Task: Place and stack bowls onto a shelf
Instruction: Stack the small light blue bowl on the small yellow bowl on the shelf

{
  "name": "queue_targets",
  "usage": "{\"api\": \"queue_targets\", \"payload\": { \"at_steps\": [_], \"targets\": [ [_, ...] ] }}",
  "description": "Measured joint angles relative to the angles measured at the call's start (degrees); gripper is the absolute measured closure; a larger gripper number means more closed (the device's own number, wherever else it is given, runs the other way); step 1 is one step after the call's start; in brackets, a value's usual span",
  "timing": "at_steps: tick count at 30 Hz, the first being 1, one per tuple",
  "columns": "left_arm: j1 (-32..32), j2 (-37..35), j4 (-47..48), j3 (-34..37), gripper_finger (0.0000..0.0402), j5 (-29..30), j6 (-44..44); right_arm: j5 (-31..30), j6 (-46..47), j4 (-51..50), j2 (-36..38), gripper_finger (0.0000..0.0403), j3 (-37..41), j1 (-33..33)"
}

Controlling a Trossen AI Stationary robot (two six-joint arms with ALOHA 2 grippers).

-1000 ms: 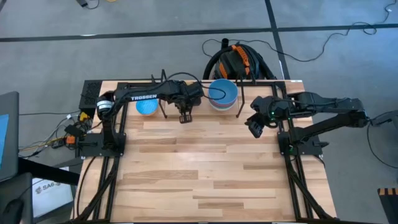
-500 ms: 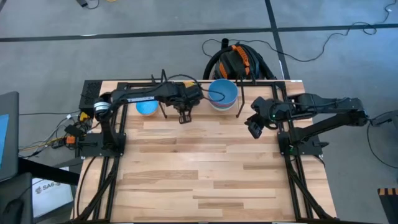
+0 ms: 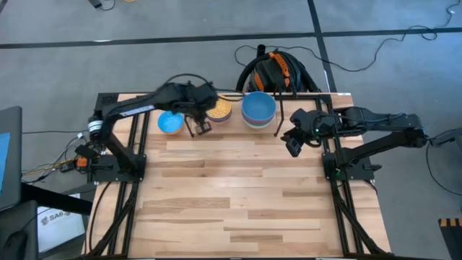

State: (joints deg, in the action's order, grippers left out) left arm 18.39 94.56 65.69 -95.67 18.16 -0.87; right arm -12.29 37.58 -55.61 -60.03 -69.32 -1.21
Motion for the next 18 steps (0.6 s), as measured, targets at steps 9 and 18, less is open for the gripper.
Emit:
{"api": "queue_targets", "payload": {
  "at_steps": [9,18],
  "targets": [
    [3.07,-18.47,5.16,12.55,0.0328,-5.41,6.35,0.26,-3.11,0.44,0.00,0.0274,0.00,3.43],
    [5.74,-32.04,0.01,33.82,0.0201,-4.24,24.81,3.83,-10.42,4.29,0.00,0.0259,0.00,10.99]
  ]
}}
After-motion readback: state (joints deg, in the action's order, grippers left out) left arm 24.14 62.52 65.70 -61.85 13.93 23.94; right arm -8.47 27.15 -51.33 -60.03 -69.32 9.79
